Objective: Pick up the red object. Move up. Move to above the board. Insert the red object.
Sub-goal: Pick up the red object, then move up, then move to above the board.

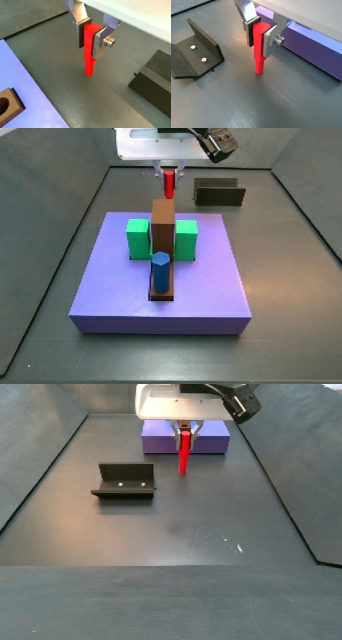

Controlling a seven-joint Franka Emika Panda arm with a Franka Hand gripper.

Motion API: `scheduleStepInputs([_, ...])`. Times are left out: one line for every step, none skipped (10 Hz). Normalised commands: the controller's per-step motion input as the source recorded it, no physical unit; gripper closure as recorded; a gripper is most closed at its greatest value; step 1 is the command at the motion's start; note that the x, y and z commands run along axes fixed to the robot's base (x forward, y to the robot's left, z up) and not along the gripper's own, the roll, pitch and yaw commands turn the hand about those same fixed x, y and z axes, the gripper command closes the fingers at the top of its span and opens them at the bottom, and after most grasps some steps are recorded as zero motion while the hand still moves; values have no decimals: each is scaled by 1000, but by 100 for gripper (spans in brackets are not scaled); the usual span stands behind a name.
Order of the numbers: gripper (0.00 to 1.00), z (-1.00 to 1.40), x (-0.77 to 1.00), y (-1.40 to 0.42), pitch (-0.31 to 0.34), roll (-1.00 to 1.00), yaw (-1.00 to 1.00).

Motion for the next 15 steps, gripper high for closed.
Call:
scheduleStepInputs([100,0,0,0,0,0,0])
scheduleStepInputs([100,0,0,0,0,0,0])
scheduleStepInputs([100,0,0,0,0,0,0])
scheduleStepInputs([100,0,0,0,0,0,0])
scheduleStepInputs([100,0,0,0,0,0,0])
scheduleStepInputs([100,0,0,0,0,0,0])
scheduleStepInputs([100,0,0,0,0,0,0])
scheduleStepInputs([100,833,0,0,0,0,0])
scheduleStepInputs([100,809,-48,10,17,0,-6])
scheduleStepInputs([100,587,-74,7,14,-7,-8])
scheduleStepInputs([100,275,-36,1,-12,-17,-6])
scheduleStepInputs([100,1400,0,0,0,0,0])
scheduleStepInputs([100,1400,-20,0,38,0,-1])
scheduleStepInputs([100,1400,-43,-2,47,-6,-2])
scheduleStepInputs([100,1400,28,-1,26,-25,-4])
